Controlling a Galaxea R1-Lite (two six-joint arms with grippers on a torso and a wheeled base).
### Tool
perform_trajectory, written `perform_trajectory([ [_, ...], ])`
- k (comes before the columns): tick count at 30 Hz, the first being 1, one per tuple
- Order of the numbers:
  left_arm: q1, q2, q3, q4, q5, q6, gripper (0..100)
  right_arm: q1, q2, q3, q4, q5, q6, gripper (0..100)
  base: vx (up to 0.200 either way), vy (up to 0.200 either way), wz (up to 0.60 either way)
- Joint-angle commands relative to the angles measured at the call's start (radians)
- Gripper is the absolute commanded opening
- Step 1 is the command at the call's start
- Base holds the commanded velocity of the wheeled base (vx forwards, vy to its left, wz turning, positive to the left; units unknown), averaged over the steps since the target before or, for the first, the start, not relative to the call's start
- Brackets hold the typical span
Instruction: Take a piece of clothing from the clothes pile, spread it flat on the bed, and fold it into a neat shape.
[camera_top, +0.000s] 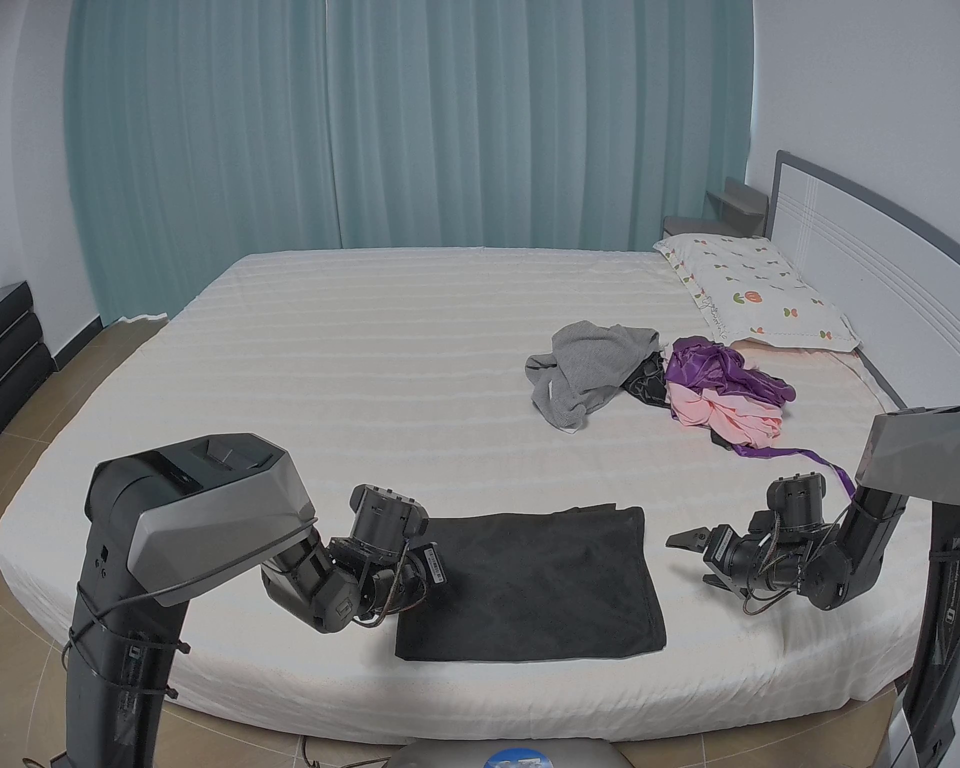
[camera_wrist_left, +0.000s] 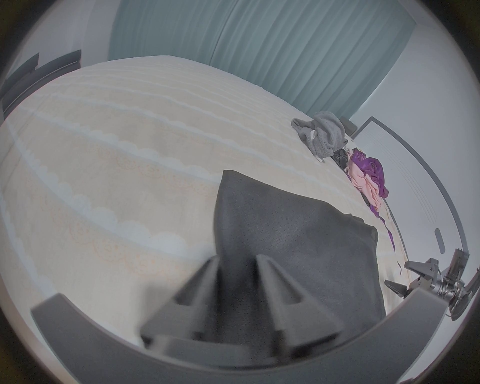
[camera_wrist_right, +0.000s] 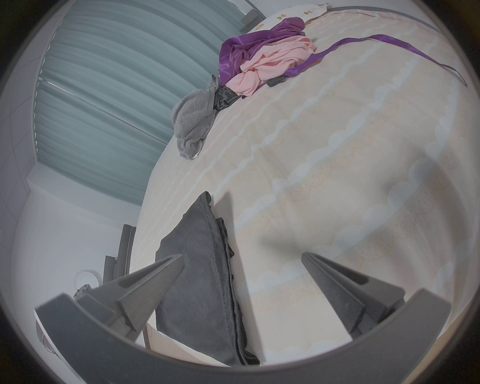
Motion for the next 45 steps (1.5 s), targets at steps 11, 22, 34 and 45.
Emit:
perform_trajectory([
  [11, 0.009, -0.034, 0.033, -0.003, 0.003, -0.084, 0, -0.001, 0.000, -0.001, 0.000, 0.001, 0.001, 100, 0.000, 0.000, 0.00],
  [22, 0.008, -0.050, 0.057, -0.011, 0.008, -0.142, 0, 0.000, 0.000, 0.003, -0.002, 0.001, 0.001, 100, 0.000, 0.000, 0.00],
  [34, 0.009, -0.076, 0.080, -0.011, 0.011, -0.157, 0, -0.001, -0.001, 0.005, 0.000, 0.001, 0.003, 100, 0.000, 0.000, 0.00],
  [45, 0.009, -0.092, 0.082, -0.008, 0.005, -0.165, 0, 0.000, 0.000, 0.005, 0.000, 0.001, 0.003, 100, 0.000, 0.000, 0.00],
])
